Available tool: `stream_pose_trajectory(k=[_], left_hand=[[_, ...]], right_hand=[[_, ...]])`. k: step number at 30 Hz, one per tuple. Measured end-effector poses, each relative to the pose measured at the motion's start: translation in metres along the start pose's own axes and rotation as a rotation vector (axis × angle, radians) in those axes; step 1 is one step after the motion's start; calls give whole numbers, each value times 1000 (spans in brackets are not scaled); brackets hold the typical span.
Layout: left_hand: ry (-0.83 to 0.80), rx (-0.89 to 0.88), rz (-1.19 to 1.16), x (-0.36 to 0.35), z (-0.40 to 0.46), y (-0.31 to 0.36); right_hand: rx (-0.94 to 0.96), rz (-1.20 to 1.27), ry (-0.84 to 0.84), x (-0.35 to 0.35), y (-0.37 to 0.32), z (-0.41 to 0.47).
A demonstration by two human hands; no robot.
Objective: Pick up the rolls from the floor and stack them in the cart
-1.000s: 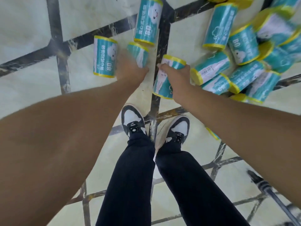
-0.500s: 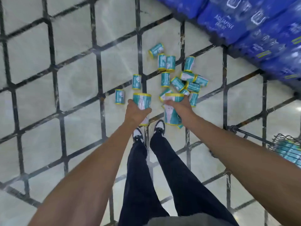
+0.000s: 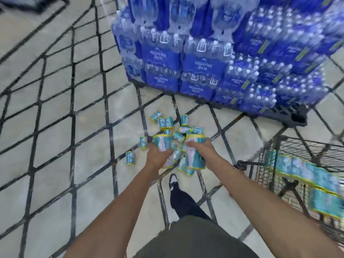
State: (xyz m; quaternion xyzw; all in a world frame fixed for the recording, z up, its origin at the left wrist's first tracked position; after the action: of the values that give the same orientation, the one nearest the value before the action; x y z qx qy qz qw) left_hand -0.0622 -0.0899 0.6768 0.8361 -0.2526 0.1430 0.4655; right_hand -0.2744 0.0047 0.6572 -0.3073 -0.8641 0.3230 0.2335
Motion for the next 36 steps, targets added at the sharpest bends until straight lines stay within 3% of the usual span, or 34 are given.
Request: stream_pose_trajectory(k=[10,22,29,36], left_hand=[[-145,-169,16,-141,-174,55],[-290,-210,121,-450,-358,86],[-356,-151,219,-569,-370,64],[-353,-64,344,-682,-315,2]], right_hand=[[-28,166,179,244,44,-61],[-79,245,335,590,117,-15],[-184,216,385,683,178,61],[-335,100,438,693,241,146]])
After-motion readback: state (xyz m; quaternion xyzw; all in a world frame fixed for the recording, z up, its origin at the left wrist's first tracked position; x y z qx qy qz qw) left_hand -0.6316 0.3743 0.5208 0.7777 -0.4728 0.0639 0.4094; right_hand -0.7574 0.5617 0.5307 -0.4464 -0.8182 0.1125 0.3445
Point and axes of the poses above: each hand's wrist, its own z-axis towards the middle knuckle, its own x-axis out of the back of the hand, y = z × x, the point moved 10 cm from there along z, towards the middle knuckle, and after that the axes turned 12 degrees about y, right-handed, at the moved point
